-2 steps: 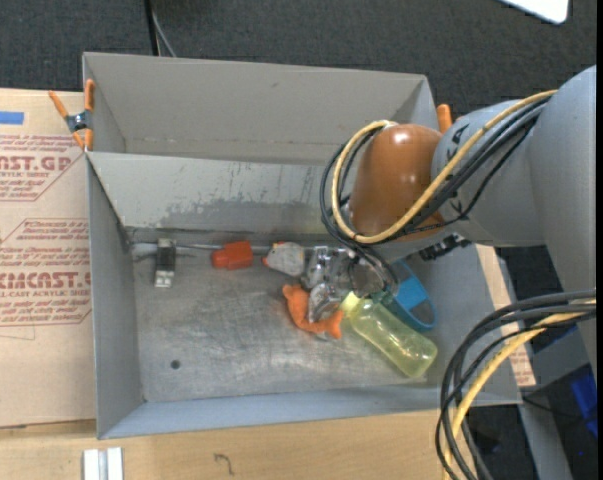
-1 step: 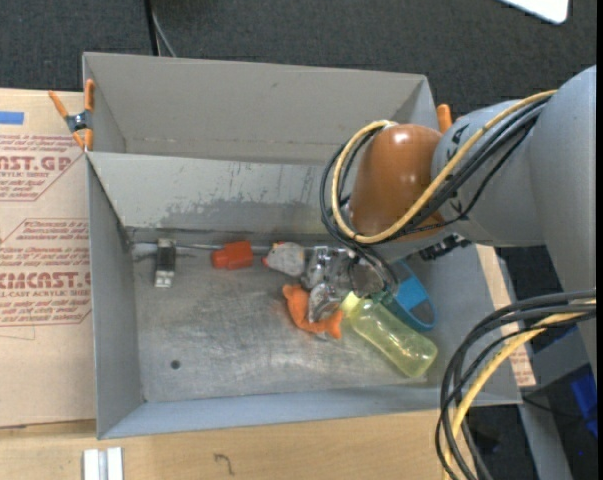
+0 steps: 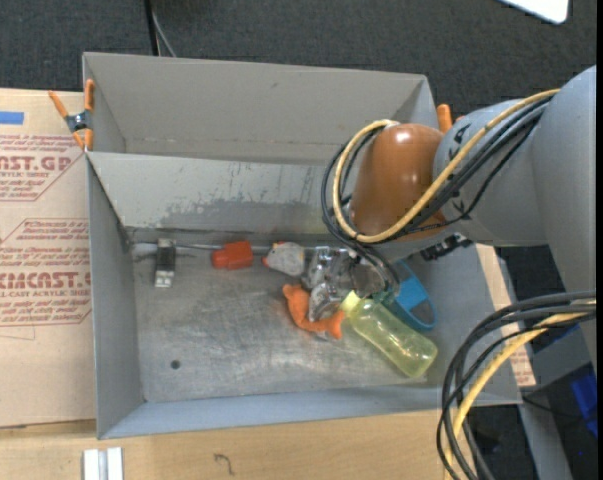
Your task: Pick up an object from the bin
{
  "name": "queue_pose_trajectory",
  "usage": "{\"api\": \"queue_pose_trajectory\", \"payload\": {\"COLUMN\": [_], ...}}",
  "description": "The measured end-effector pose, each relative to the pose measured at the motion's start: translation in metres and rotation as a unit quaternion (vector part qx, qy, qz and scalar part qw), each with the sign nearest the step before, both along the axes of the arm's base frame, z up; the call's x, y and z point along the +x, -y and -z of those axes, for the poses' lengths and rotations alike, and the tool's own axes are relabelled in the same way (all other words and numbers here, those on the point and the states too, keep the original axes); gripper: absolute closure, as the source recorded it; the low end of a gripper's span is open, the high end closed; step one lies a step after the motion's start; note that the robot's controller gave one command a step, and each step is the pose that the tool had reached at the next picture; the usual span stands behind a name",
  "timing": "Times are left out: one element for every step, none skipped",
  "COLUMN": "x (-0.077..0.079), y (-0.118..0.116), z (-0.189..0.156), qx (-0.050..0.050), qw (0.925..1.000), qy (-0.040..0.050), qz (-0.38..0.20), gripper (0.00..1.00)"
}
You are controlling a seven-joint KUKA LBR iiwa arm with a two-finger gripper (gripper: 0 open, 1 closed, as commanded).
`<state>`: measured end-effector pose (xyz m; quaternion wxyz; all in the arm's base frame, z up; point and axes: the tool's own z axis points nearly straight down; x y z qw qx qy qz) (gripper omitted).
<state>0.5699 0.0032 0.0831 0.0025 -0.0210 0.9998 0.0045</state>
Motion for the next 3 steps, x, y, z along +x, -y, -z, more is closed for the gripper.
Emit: {"api": "queue_pose_trajectory", "payload": {"x": [0.008,0.010,0.008], "y": [-0.014,0.000,0.020], "z": [-0.032,-0.051,-0.137], "qx": [-0.004,-0.003,-0.004], "qw": [1.0000,1.0000,1.0000], "qy": [-0.0017,-0.0003,-0.0010], "qz": [-0.002,-0.003,0.002], "gripper": [1.00,1.00,1.00]}}
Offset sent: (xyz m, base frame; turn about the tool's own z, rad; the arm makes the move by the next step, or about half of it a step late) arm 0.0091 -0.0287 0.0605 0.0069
